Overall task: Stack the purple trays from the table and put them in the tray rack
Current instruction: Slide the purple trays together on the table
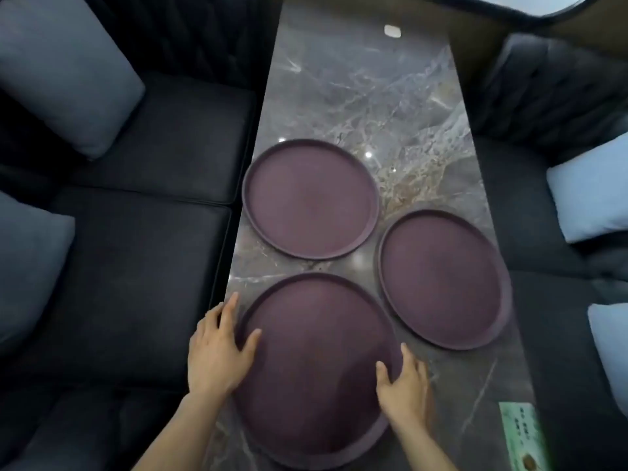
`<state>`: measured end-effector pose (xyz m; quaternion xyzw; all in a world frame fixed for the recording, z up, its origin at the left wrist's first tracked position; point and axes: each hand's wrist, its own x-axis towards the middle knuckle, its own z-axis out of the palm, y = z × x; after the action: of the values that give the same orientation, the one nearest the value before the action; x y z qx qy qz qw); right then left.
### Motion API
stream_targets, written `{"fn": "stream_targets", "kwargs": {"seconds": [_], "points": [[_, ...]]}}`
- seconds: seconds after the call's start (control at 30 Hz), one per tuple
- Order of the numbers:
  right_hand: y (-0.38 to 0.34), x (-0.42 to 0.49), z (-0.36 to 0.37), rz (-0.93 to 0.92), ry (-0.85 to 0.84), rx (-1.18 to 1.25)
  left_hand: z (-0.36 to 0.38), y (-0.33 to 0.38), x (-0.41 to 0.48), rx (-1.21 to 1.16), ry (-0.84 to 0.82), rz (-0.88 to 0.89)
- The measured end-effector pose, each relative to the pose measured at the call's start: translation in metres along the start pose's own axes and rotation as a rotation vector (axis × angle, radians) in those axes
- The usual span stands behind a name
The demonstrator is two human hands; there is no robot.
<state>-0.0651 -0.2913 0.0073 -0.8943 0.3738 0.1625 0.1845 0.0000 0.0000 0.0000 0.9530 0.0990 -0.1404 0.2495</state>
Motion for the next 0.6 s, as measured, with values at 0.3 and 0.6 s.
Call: {"fn": "stream_targets", "kwargs": {"seconds": [0.3,0.6], "points": [[-0.005,0.01,0.004,0.246,-0.119,0.232,0.014,0.0,0.004,-0.132,-0.157,-0.167],[0.002,0.023,-0.015,0.227,-0.08,0.308,0.007,0.01,0.004,-0.176,-0.093,-0.271]]}}
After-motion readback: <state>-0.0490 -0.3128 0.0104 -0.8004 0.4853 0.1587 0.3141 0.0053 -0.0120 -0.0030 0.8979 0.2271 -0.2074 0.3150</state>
